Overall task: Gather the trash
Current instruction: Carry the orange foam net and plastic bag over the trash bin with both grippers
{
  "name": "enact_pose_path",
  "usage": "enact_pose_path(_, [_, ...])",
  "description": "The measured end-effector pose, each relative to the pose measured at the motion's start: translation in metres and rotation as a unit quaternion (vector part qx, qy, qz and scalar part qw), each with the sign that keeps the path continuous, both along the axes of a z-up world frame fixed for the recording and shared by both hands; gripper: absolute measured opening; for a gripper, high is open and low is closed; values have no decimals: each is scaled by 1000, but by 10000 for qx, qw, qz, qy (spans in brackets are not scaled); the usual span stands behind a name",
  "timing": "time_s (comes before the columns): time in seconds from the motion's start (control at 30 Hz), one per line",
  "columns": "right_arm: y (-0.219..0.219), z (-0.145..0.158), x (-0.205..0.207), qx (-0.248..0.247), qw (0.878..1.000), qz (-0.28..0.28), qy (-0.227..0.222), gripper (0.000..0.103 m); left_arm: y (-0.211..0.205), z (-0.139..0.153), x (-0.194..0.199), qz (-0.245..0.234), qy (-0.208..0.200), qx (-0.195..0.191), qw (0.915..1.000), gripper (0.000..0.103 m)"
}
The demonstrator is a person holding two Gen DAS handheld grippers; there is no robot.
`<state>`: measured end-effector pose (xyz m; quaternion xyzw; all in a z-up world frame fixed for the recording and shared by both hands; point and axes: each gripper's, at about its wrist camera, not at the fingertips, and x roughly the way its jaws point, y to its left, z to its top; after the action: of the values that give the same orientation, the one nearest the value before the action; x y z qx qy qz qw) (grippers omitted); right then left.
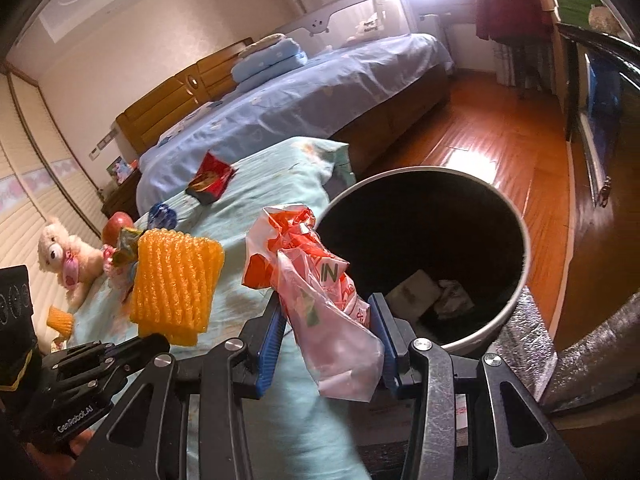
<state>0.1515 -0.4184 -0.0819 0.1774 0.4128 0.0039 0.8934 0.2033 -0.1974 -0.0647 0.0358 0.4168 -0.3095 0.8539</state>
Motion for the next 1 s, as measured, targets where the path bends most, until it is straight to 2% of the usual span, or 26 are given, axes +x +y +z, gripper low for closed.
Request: enact_pose_path(1.0, [-65, -19, 32, -174, 9980, -513, 313, 42, -95, -22, 54, -397, 330, 281, 9983, 3])
